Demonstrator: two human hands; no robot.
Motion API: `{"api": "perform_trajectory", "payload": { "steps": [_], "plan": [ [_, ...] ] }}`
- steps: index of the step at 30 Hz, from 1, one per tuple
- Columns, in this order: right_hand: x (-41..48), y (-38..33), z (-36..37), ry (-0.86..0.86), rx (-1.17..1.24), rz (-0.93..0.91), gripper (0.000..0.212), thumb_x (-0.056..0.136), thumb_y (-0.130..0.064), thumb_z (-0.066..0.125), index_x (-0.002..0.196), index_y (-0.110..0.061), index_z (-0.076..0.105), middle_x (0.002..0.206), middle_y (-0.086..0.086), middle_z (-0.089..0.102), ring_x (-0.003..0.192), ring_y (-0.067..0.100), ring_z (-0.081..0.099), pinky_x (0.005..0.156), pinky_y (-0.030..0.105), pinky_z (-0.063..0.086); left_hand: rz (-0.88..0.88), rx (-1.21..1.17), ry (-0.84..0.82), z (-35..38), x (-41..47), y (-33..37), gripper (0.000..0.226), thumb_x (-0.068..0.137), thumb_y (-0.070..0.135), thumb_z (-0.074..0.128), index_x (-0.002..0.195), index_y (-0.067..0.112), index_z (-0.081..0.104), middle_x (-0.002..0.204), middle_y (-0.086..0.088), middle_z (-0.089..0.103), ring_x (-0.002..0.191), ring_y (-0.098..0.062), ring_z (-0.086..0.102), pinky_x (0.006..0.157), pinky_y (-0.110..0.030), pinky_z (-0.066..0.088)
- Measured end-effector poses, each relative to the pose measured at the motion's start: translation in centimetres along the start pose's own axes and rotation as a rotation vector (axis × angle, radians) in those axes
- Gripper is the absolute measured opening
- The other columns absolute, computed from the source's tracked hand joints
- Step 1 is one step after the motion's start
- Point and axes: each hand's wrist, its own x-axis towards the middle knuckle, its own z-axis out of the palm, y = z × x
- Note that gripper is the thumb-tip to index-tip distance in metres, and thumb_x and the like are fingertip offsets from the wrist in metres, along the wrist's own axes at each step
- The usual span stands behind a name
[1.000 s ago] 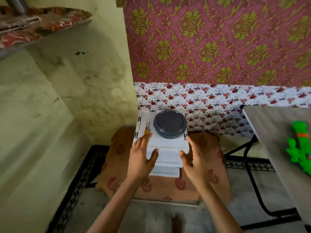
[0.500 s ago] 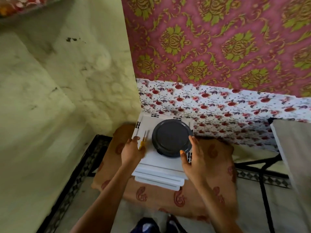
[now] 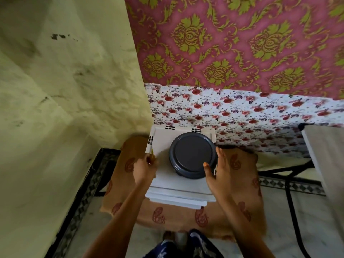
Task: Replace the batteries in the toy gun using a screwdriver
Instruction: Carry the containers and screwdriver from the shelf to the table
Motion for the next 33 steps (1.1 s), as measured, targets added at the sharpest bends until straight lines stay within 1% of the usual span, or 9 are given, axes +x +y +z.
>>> {"api": "perform_trajectory", "payload": {
  "steps": [3, 6, 11, 13, 15, 17, 25, 29, 33],
  "plan": [
    [0.3, 0.1, 0.1, -0.013, 0.055, 0.093, 0.065, 0.090, -0.023, 0.057, 0.145, -0.010, 0.024, 0.151, 0.009, 0.029, 0.140, 0.026, 0.027, 0.112, 0.043, 0.029, -0.165, -0.432, 0.079, -0.1, 0.2, 1.1, 0.018, 0.095, 0.016, 0.044, 0.081, 0.019, 0.054, 0.068, -0.005, 0.052, 0.052, -0.019, 0.047, 0.045, -0.025, 0.042],
    [0.5, 0.2, 0.1, -0.025, 0.124, 0.197, 0.067, 0.091, -0.021, 0.056, 0.146, -0.009, 0.020, 0.152, 0.008, 0.027, 0.140, 0.025, 0.026, 0.113, 0.038, 0.026, -0.179, -0.481, 0.009, 0.4, 0.4, 2.0, 0.008, 0.094, 0.022, 0.051, 0.088, 0.018, 0.055, 0.068, 0.000, 0.058, 0.045, -0.011, 0.042, 0.039, -0.019, 0.034],
    [0.7, 0.5, 0.5, -0.026, 0.284, 0.373, 0.068, 0.091, -0.023, 0.055, 0.147, -0.012, 0.019, 0.154, 0.006, 0.025, 0.141, 0.023, 0.024, 0.112, 0.034, 0.025, -0.190, -0.576, -0.053, 1.6, 0.3, 3.6, 0.011, 0.093, 0.017, 0.056, 0.097, 0.014, 0.066, 0.078, 0.000, 0.067, 0.066, -0.015, 0.059, 0.053, -0.020, 0.049],
    [0.8, 0.7, 0.6, -0.025, 0.320, 0.405, 0.067, 0.091, -0.023, 0.055, 0.147, -0.013, 0.020, 0.153, 0.005, 0.028, 0.140, 0.024, 0.027, 0.111, 0.035, 0.028, -0.246, -0.670, -0.118, 2.0, 0.5, 3.9, 0.021, 0.093, 0.024, 0.057, 0.109, 0.013, 0.065, 0.099, -0.002, 0.067, 0.090, -0.017, 0.063, 0.079, -0.025, 0.054],
    [0.9, 0.8, 0.6, -0.019, 0.360, 0.424, 0.060, 0.092, -0.021, 0.055, 0.145, -0.013, 0.028, 0.146, 0.007, 0.039, 0.134, 0.025, 0.036, 0.105, 0.033, 0.035, -0.230, -0.642, -0.201, 2.3, 0.6, 3.8, 0.031, 0.093, 0.031, 0.057, 0.121, 0.017, 0.061, 0.116, 0.001, 0.060, 0.108, -0.018, 0.056, 0.101, -0.038, 0.046],
    [0.8, 0.6, 0.6, -0.027, 0.399, 0.415, 0.050, 0.092, -0.018, 0.054, 0.139, -0.013, 0.039, 0.134, 0.008, 0.051, 0.125, 0.025, 0.047, 0.096, 0.031, 0.041, -0.210, -0.615, -0.280, 2.5, 0.4, 4.0, 0.039, 0.093, 0.035, 0.057, 0.128, 0.020, 0.056, 0.123, 0.003, 0.056, 0.116, -0.019, 0.052, 0.106, -0.041, 0.041],
    [0.0, 0.1, 0.6, -0.004, 0.453, 0.445, 0.047, 0.094, -0.020, 0.052, 0.140, -0.015, 0.040, 0.131, 0.007, 0.053, 0.118, 0.021, 0.049, 0.093, 0.030, 0.042, -0.104, -0.598, -0.348, 2.7, -0.7, 4.1, 0.028, 0.092, 0.033, 0.057, 0.120, 0.026, 0.057, 0.118, 0.001, 0.058, 0.116, -0.022, 0.053, 0.098, -0.037, 0.046],
    [-0.8, 0.1, 0.1, 0.022, 0.431, 0.461, 0.053, 0.092, -0.031, 0.053, 0.142, -0.024, 0.036, 0.136, 0.006, 0.051, 0.124, 0.027, 0.047, 0.103, 0.044, 0.041, -0.063, -0.578, -0.368, 2.6, -1.1, 3.6, 0.024, 0.093, 0.032, 0.056, 0.117, 0.030, 0.057, 0.119, 0.002, 0.058, 0.115, -0.020, 0.052, 0.100, -0.039, 0.045],
    [-2.1, -0.6, -1.8, 0.041, 0.464, 0.496, 0.049, 0.093, -0.025, 0.052, 0.140, -0.020, 0.038, 0.135, 0.006, 0.051, 0.121, 0.021, 0.048, 0.094, 0.027, 0.041, -0.027, -0.534, -0.393, 2.7, -2.1, 4.1, 0.024, 0.092, 0.036, 0.058, 0.114, 0.029, 0.060, 0.118, -0.001, 0.062, 0.115, -0.025, 0.055, 0.100, -0.047, 0.047]
  ]
}}
